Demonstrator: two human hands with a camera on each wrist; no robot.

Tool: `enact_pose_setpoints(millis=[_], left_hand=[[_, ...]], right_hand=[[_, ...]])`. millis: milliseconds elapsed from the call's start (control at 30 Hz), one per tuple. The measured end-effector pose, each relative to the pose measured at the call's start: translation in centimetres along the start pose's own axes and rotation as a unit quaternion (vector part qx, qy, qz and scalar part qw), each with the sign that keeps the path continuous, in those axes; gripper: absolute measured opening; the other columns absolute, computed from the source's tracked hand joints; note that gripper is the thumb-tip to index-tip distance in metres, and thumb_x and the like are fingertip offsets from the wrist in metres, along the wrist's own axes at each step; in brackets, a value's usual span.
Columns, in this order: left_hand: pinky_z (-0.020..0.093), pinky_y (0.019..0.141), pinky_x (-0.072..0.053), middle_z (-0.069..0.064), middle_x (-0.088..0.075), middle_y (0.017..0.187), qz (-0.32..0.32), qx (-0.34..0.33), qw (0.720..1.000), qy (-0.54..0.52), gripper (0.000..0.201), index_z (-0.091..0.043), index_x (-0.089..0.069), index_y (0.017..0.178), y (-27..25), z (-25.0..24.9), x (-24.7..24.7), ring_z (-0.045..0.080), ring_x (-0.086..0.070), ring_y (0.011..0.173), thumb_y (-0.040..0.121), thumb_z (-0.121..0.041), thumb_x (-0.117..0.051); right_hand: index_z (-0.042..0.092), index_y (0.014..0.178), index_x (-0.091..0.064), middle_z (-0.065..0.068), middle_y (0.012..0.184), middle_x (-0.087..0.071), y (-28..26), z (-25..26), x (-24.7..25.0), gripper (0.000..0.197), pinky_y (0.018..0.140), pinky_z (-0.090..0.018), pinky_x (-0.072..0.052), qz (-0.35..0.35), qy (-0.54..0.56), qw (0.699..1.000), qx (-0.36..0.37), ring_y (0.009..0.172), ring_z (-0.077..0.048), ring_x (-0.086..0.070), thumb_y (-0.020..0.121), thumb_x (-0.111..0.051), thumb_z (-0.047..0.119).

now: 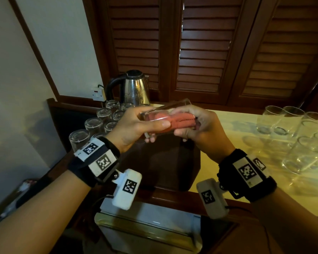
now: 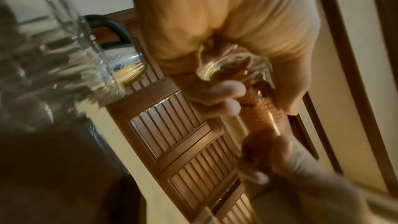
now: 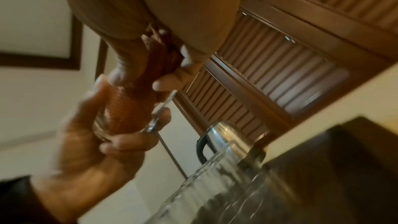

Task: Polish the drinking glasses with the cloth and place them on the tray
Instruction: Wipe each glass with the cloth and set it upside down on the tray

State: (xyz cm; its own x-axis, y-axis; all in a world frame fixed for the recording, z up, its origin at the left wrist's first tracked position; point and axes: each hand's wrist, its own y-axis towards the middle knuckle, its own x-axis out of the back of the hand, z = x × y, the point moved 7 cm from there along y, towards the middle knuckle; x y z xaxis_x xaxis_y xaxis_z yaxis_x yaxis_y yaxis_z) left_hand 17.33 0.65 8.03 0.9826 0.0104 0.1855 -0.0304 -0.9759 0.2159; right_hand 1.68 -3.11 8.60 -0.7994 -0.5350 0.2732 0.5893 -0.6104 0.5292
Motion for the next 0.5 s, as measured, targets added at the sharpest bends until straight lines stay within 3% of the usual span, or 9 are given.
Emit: enact_pose_setpoints(millis=[33, 100, 133, 167, 200, 267, 333, 400, 500], left_hand=[[0.019, 0.06, -0.055, -0.004, -0.072, 0.092, -0.023, -0.054, 0.994, 0.096, 0.063, -0.025, -0.066, 0.116, 0.0, -0.7, 0.4, 0.014, -0.068, 0.074, 0.059, -0.049, -0.08], [0.019, 0.086, -0.054, -0.011, -0.067, 0.115, -0.048, -0.181, 0.93, 0.317, 0.073, -0.029, -0.059, 0.129, -0.4, -2.2, 0.4, 0.005, -0.065, 0.101, 0.063, -0.055, -0.079], [0.02, 0.092, -0.051, -0.011, -0.063, 0.122, -0.044, -0.217, 0.899, 0.378, 0.077, -0.028, -0.056, 0.134, -0.7, -2.5, 0.0, 0.004, -0.061, 0.108, 0.066, -0.054, -0.079], [0.019, 0.093, -0.049, -0.013, -0.059, 0.124, -0.039, -0.219, 0.892, 0.394, 0.078, -0.028, -0.054, 0.137, -0.7, -2.6, -0.3, 0.002, -0.059, 0.109, 0.067, -0.053, -0.079], [0.017, 0.09, -0.048, -0.019, -0.056, 0.124, -0.035, -0.195, 0.904, 0.379, 0.079, -0.032, -0.053, 0.136, -0.6, -2.4, -0.3, -0.003, -0.058, 0.106, 0.065, -0.053, -0.08], [0.016, 0.075, -0.052, -0.019, -0.059, 0.118, -0.013, -0.061, 0.97, 0.237, 0.078, -0.038, -0.055, 0.128, -0.3, -1.2, -0.3, -0.004, -0.063, 0.089, 0.058, -0.056, -0.085], [0.025, 0.058, -0.053, 0.003, -0.07, 0.102, 0.023, 0.087, 0.995, 0.033, 0.082, -0.027, -0.063, 0.114, -0.5, 0.7, -0.7, 0.018, -0.069, 0.073, 0.046, -0.064, -0.09], [0.032, 0.06, -0.05, 0.018, -0.072, 0.093, 0.03, 0.1, 0.994, 0.013, 0.094, -0.015, -0.068, 0.103, -0.5, 1.3, -0.5, 0.035, -0.067, 0.076, 0.033, -0.074, -0.087], [0.036, 0.065, -0.056, 0.013, -0.074, 0.095, 0.005, 0.015, 0.995, 0.096, 0.089, -0.01, -0.071, 0.104, -0.4, 0.2, 0.3, 0.025, -0.071, 0.081, 0.042, -0.071, -0.086]], right_hand=[[0.014, 0.11, -0.066, -0.009, 0.105, -0.066, 0.0, -0.3, -0.1, 0.027, 0.057, -0.019, -0.05, -0.007, 0.036, 0.999, -0.021, 0.064, -0.006, -0.059, 0.086, -0.071, 0.003], [0.015, 0.108, -0.067, -0.005, 0.102, -0.068, -0.3, -1.0, -0.2, 0.025, 0.051, -0.019, -0.046, -0.027, 0.116, 0.991, -0.067, 0.056, -0.008, -0.055, 0.086, -0.071, 0.002], [0.013, 0.108, -0.067, 0.0, 0.098, -0.069, -0.6, -1.3, -0.3, 0.025, 0.05, -0.019, -0.045, -0.034, 0.144, 0.985, -0.084, 0.055, -0.007, -0.055, 0.086, -0.071, 0.001], [0.011, 0.109, -0.066, 0.004, 0.094, -0.07, -0.9, -1.4, -0.4, 0.025, 0.05, -0.019, -0.045, -0.037, 0.164, 0.981, -0.093, 0.056, -0.008, -0.056, 0.086, -0.069, 0.003], [0.008, 0.111, -0.066, 0.005, 0.091, -0.071, -1.0, -1.5, -0.4, 0.026, 0.051, -0.019, -0.047, -0.038, 0.175, 0.979, -0.098, 0.057, -0.009, -0.057, 0.084, -0.067, 0.007], [0.005, 0.112, -0.065, -0.002, 0.095, -0.071, -1.2, -1.3, -0.1, 0.028, 0.055, -0.021, -0.051, -0.036, 0.165, 0.982, -0.089, 0.064, -0.013, -0.062, 0.084, -0.068, 0.008], [0.003, 0.11, -0.065, -0.009, 0.101, -0.069, -1.0, -0.4, 0.0, 0.024, 0.062, -0.024, -0.055, -0.007, 0.109, 0.993, -0.046, 0.076, -0.011, -0.066, 0.086, -0.069, 0.0], [0.008, 0.108, -0.064, -0.009, 0.102, -0.066, -0.8, 0.1, -0.4, 0.026, 0.067, -0.022, -0.056, 0.032, 0.048, 0.998, -0.014, 0.08, -0.007, -0.067, 0.087, -0.067, -0.007], [0.01, 0.108, -0.063, -0.002, 0.098, -0.066, -0.7, 0.0, -1.0, 0.032, 0.065, -0.018, -0.053, 0.036, 0.021, 0.999, -0.022, 0.073, -0.003, -0.066, 0.085, -0.067, -0.012]])
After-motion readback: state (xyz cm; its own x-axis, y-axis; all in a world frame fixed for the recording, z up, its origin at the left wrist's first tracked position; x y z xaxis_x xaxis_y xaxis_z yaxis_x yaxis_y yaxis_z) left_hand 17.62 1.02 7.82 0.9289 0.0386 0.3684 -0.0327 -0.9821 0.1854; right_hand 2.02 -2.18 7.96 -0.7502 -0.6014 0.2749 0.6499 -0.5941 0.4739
